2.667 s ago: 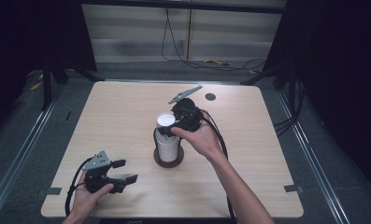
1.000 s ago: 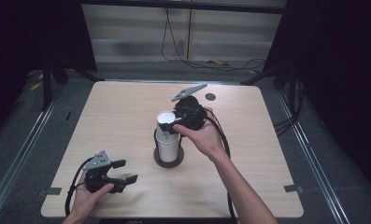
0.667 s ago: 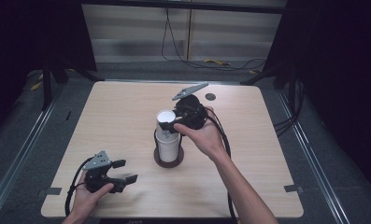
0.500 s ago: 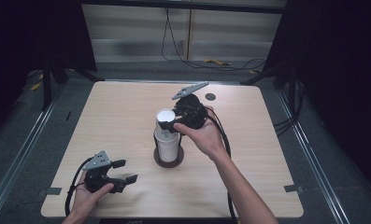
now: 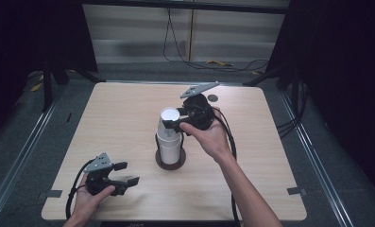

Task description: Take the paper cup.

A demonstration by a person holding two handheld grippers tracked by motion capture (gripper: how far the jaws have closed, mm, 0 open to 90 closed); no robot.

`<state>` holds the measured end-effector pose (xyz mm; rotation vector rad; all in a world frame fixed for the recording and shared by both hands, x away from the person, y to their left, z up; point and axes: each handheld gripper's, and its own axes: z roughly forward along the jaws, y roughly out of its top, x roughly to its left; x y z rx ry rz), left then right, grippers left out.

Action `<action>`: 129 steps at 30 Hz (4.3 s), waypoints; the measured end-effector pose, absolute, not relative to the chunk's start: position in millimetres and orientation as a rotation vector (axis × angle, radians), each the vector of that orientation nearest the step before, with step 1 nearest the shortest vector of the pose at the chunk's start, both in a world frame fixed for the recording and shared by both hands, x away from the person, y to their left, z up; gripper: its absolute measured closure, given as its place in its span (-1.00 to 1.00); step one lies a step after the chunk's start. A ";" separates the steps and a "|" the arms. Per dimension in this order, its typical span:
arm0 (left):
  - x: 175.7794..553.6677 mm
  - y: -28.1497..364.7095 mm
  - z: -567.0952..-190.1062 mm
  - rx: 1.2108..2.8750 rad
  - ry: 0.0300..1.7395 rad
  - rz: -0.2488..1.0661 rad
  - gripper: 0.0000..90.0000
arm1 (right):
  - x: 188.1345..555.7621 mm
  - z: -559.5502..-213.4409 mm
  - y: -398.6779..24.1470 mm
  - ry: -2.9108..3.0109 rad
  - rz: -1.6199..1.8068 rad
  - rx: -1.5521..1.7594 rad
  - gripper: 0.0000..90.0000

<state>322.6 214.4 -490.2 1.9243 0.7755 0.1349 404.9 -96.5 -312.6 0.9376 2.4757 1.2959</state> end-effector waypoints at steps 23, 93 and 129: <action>323.0 214.4 -490.7 1.916 0.781 0.138 -0.57 | 398.8 -302.0 -106.0 2.412 1.391 0.935 -0.18; 327.1 194.5 -457.4 1.895 0.684 0.160 -0.65 | 340.0 -315.1 -180.0 2.241 1.612 0.995 -0.18; 341.3 149.9 -427.4 1.870 0.542 0.131 -0.65 | 336.1 -358.7 -161.8 2.397 1.604 0.939 -0.18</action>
